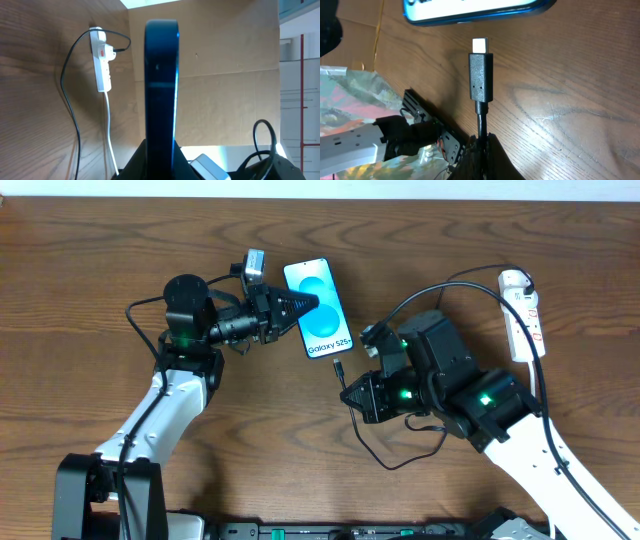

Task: Plug charger to phone and switch on socket
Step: 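Align the plug under the phone held by the left gripper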

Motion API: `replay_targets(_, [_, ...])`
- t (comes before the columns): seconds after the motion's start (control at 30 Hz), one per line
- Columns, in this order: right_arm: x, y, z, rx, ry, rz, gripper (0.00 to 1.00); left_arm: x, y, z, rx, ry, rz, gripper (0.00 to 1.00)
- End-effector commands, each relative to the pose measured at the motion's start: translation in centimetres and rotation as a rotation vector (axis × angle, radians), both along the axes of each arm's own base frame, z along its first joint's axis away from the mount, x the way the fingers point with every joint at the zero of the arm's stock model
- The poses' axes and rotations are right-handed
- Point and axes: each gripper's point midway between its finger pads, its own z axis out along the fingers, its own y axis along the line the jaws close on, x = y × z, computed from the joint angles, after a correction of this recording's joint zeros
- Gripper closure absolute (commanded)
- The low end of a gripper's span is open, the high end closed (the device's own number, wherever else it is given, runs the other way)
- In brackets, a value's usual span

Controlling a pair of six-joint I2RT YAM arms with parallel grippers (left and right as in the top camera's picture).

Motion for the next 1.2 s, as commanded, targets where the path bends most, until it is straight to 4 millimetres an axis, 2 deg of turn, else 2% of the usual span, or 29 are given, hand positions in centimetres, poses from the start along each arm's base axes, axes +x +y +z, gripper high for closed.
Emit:
replay_targets(0.0, [0.00,0.31,-0.11,0.006,0.008,0.001,0.99,-0.23,-0.16,0.88,-0.008,-0.022,-0.021,0.93])
replay_targets(1.17, [0.37,0.85,0.57,0.038,-0.026,0.020,0.99,-0.32,-0.18,0.87,0.006,-0.072,-0.028,0.93])
